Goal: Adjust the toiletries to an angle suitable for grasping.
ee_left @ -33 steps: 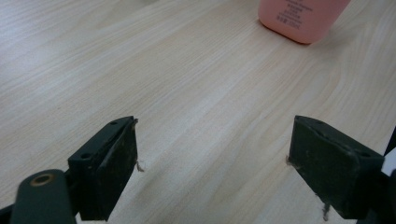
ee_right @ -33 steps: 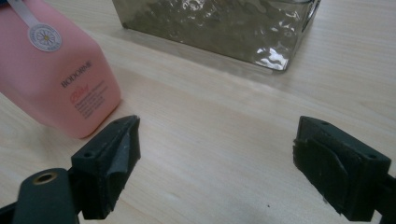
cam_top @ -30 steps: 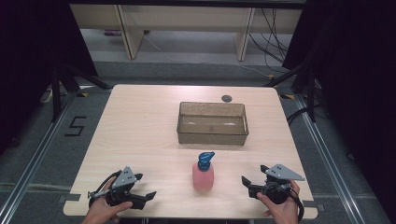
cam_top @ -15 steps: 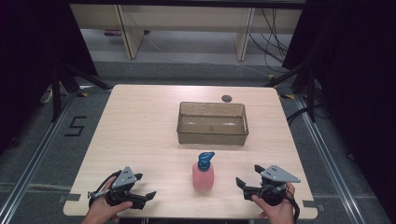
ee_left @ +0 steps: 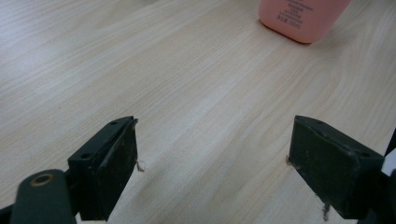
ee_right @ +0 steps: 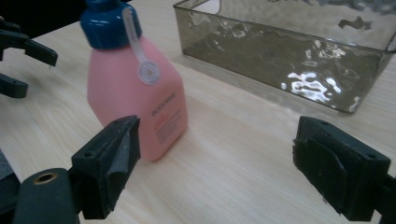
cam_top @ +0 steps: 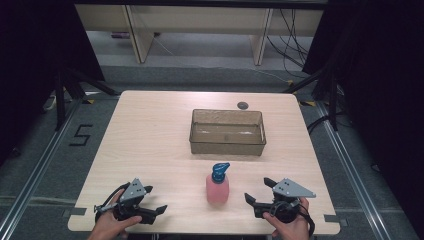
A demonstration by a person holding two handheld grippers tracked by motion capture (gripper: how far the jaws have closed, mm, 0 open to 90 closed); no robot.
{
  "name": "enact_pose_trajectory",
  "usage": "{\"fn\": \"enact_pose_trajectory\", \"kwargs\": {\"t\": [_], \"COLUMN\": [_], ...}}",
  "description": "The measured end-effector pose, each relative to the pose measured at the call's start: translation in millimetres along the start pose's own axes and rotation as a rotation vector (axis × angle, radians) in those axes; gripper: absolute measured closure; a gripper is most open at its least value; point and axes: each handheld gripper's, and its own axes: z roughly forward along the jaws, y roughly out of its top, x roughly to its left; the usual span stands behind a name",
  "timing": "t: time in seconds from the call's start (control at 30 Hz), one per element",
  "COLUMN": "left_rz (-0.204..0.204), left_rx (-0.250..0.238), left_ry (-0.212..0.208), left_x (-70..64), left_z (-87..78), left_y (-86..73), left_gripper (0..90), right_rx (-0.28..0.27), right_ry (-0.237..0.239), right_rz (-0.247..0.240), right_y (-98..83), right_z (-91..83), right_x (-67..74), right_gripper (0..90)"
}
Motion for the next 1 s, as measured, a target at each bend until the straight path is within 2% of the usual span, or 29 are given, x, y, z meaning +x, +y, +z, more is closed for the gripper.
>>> {"fn": "enact_pose_trajectory", "kwargs": {"t": [0.03, 0.07, 0.1, 0.17, 0.27, 0.3, 0.33, 0.37, 0.43, 0.5, 0.57, 0.6, 0.63, 0.67, 0.77, 0.8, 0.83, 0.9, 0.97, 1.0], "left_rz": [-0.001, -0.001, -0.001, -0.002, -0.002, -0.002, -0.002, -0.002, -0.003, -0.004, -0.003, -0.003, -0.005, 0.007, 0.005, 0.008, 0.02, 0.005, 0.002, 0.002], "left_rx": [0.0, 0.001, 0.001, 0.0, 0.0, 0.001, 0.001, 0.001, 0.001, 0.002, 0.001, 0.001, 0.001, 0.013, 0.012, 0.017, 0.03, 0.023, 0.016, 0.016], "left_ry": [0.0, -0.001, 0.0, 0.0, 0.001, 0.001, 0.002, 0.002, 0.001, 0.0, 0.0, 0.0, 0.0, -0.004, -0.006, -0.006, -0.004, -0.008, -0.002, -0.002], "left_x": [-0.1, -0.1, -0.2, -0.3, -0.3, -0.3, -0.3, -0.3, -0.5, -0.4, -0.3, -0.3, -0.4, 0.8, 0.9, 1.5, 2.6, 1.8, 1.6, 1.6], "left_z": [0.1, 0.1, 0.1, 0.2, 0.3, 0.4, 0.4, 0.4, 0.5, 0.6, 0.8, 0.8, 0.9, 0.4, 0.9, 0.9, 0.2, 1.1, 2.2, 2.2], "left_y": [0.0, 0.0, 0.0, -0.1, 0.0, 0.0, 0.0, 0.0, 0.0, 0.2, 0.0, 0.0, 0.1, 0.5, 0.4, 0.7, 1.1, 1.2, 1.1, 1.1], "left_gripper": [15.0, 15.0, 15.0, 14.9, 15.0, 15.0, 14.9, 15.0, 15.0, 15.0, 15.0, 15.0, 14.9, 15.0, 14.9, 15.0, 15.0, 14.9, 15.0, 15.0], "right_rx": [-0.003, -0.006, -0.004, -0.003, -0.034, -0.036, -0.041, -0.027, -0.026, -0.043, -0.038, -0.038, -0.047, -0.048, -0.05, -0.053, -0.059, -0.049, -0.058, -0.058], "right_ry": [0.01, 0.007, 0.013, 0.019, 0.035, 0.053, 0.043, 0.069, 0.067, 0.073, 0.102, 0.102, 0.085, 0.102, 0.107, 0.109, 0.115, 0.113, 0.132, 0.128], "right_rz": [0.022, -0.021, -0.03, -0.017, -0.032, -0.003, -0.039, -0.033, -0.024, -0.047, -0.013, -0.013, -0.036, -0.032, -0.043, -0.033, -0.05, -0.041, -0.02, -0.043], "right_y": [0.6, 2.1, 3.5, 4.4, 8.0, 8.4, 9.4, 10.0, 10.6, 11.2, 12.2, 12.2, 13.6, 14.1, 15.3, 15.4, 16.1, 17.1, 17.2, 17.8], "right_z": [-0.1, 0.0, -0.9, -1.4, -0.7, -0.3, -0.1, 0.4, 0.1, 3.1, 4.8, 4.8, 5.5, 6.8, 9.5, 10.4, 12.3, 13.5, 17.0, 18.0], "right_x": [3.0, 1.8, 3.0, 5.5, 11.1, 14.4, 13.7, 15.1, 17.2, 18.0, 21.6, 21.6, 21.8, 22.5, 23.7, 24.8, 23.9, 24.5, 25.9, 24.2], "right_gripper": [15.7, 15.8, 15.8, 16.0, 16.3, 16.3, 16.6, 16.8, 16.8, 17.0, 17.2, 17.2, 17.5, 17.7, 18.7, 18.9, 19.2, 19.4, 19.9, 19.9]}}
